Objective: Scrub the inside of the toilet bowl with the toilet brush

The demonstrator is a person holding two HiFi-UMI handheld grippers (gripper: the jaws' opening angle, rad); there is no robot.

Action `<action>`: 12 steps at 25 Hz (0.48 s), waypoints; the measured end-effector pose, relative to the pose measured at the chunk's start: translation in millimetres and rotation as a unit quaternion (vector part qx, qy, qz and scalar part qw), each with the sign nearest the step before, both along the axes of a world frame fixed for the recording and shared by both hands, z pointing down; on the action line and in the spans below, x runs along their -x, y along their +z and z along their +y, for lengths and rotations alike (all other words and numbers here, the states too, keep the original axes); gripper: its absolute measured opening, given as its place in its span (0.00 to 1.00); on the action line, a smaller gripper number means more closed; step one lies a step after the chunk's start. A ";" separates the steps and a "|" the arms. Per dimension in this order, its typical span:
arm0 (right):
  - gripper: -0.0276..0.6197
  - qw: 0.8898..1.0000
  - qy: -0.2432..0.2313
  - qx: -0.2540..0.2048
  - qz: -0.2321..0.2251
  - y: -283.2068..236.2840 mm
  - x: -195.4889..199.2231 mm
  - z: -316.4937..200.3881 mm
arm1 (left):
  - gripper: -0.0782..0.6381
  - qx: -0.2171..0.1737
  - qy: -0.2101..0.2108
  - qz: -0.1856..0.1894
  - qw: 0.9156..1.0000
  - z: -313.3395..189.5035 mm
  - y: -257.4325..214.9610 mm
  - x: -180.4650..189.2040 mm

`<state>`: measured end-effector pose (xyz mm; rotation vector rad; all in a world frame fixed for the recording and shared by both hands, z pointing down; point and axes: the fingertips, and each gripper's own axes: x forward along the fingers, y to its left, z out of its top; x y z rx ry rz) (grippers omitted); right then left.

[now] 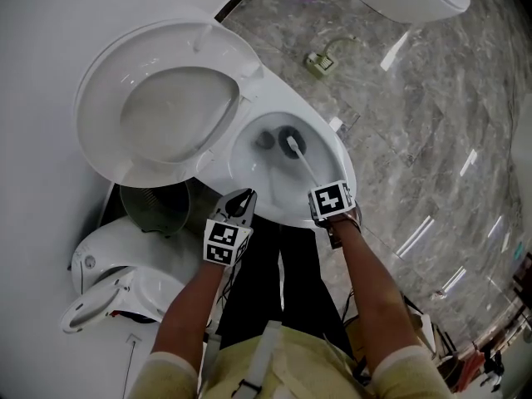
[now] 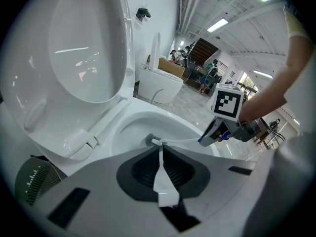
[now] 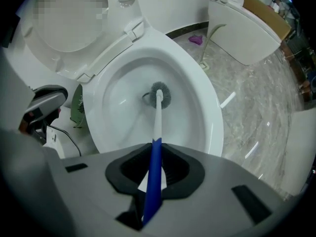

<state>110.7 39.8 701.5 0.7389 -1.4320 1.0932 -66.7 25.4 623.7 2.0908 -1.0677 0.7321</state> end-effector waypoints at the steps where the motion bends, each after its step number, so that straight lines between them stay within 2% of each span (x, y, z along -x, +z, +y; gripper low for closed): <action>1: 0.15 1.000 0.005 0.001 0.001 -1.0 -3.8 3.7 | 0.15 0.000 0.000 0.001 1.000 2.1 -0.2 -2.1; 6: 0.15 0.999 0.033 0.017 0.020 -11.8 -23.1 29.4 | 0.15 -0.001 0.003 0.004 1.000 13.9 -3.0 -11.5; 12: 0.15 0.999 0.024 0.028 0.022 -11.1 -35.5 61.2 | 0.15 -0.001 0.006 0.003 1.000 27.2 -4.2 -18.3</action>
